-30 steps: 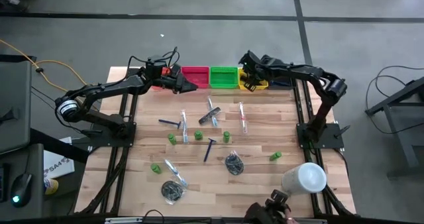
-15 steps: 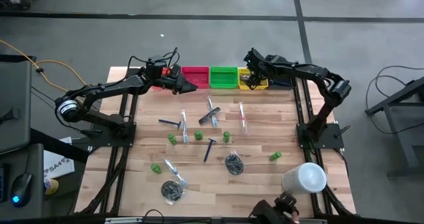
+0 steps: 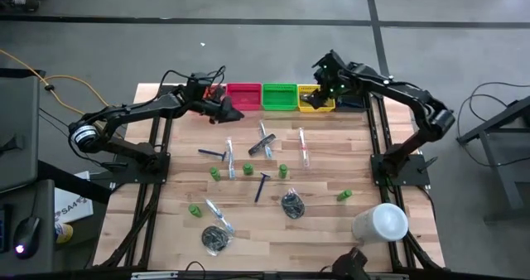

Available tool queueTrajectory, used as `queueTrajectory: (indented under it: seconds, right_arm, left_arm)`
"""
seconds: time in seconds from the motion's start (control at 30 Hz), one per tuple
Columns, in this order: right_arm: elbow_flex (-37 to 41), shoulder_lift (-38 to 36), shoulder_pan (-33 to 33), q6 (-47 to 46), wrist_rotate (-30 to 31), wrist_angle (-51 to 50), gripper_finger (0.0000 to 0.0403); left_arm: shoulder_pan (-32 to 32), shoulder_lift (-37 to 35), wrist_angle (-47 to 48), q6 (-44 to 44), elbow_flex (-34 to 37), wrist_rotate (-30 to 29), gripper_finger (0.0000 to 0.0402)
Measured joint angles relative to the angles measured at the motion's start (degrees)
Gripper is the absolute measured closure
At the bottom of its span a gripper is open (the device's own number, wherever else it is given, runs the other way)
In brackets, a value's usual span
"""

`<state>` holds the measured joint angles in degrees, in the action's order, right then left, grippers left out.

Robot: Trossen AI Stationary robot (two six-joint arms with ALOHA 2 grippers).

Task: Pick & Place Travel size toiletries
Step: Put the black hair comb into the yellow bin

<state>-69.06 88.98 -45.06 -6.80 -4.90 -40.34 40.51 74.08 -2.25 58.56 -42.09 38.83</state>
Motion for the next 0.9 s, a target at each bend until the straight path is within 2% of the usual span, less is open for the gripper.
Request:
queueTrajectory:
  seconds: [0.2,0.27,0.47,0.77,0.9]
  right_arm:
    - [-0.02,-2.48,0.06,3.13,-22.68,2.43,0.0211]
    - [-0.02,-2.48,0.1,2.9,-26.38,4.02,0.0211]
    - [-0.02,-2.48,0.04,2.09,-27.3,3.56,0.0211]
    - [-0.02,-2.48,0.0,2.82,-28.29,3.19,0.0211]
    - [-0.02,-2.48,-0.03,3.7,-28.07,3.28,0.0211]
  left_arm:
    - [-0.02,1.04,2.48,-0.6,0.0,0.07,0.0192]
    - [-0.02,1.89,2.25,-0.46,-0.11,0.04,0.0192]
    - [-0.34,7.14,7.34,-6.11,-6.51,1.41,0.0192]
    - [-3.21,22.29,31.26,-26.8,-22.02,2.8,0.0192]
    - [-5.11,27.58,32.33,-32.74,-25.83,4.13,0.0192]
